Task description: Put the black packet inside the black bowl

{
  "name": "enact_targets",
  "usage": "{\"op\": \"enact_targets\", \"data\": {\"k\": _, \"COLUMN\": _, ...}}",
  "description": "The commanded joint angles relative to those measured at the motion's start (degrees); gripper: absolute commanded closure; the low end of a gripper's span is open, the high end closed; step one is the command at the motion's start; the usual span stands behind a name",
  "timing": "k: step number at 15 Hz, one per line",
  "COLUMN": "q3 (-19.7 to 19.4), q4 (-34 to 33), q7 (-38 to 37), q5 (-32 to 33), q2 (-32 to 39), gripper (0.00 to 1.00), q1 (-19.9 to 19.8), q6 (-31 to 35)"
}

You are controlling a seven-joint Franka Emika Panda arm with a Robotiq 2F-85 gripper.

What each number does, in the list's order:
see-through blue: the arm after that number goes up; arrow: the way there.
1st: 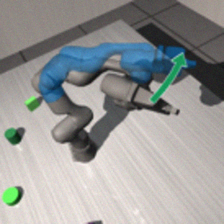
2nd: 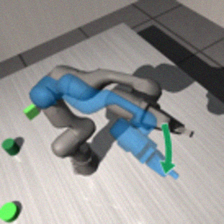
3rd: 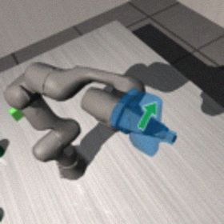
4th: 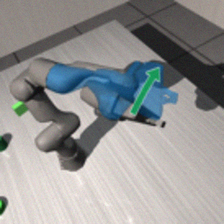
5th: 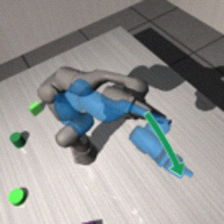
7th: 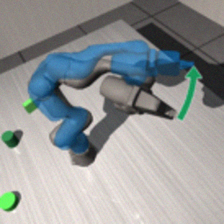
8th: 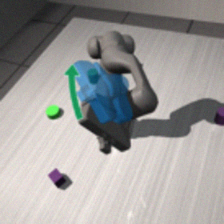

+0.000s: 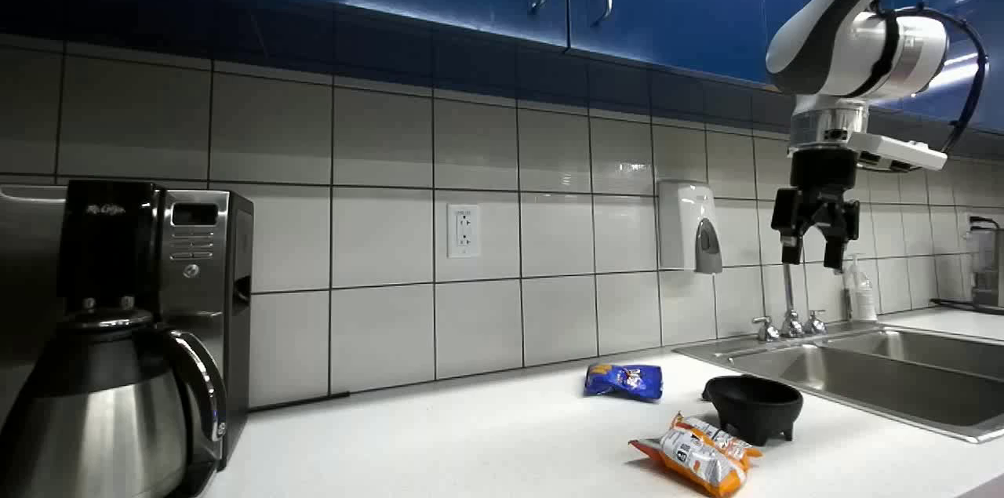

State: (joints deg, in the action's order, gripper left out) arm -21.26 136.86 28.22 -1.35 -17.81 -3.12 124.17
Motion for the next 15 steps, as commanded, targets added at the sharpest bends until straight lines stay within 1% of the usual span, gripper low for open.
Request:
{"op": "enact_targets", "data": {"k": 1, "q3": 1.74, "q4": -0.07, "q7": 0.49, "q5": -0.68, "q2": 0.21, "gripper": 0.0, "q1": -1.82, "q6": -0.13}}
{"op": "enact_targets", "data": {"k": 9, "q3": 1.74, "q4": -0.07, "q7": 0.49, "q5": -0.68, "q2": 0.21, "gripper": 0.0, "q1": -1.82, "q6": -0.13}}
{"op": "enact_targets", "data": {"k": 10, "q3": 1.72, "q4": 0.54, "q7": 0.33, "q5": -1.54, "q2": 0.31, "gripper": 0.0, "q1": -1.65, "q6": 0.14}}
{"op": "enact_targets", "data": {"k": 15, "q3": 3.19, "q4": 3.2, "q7": -9.97, "q5": -6.5, "q2": 2.51, "gripper": 0.0, "q1": -2.26, "q6": 8.71}}
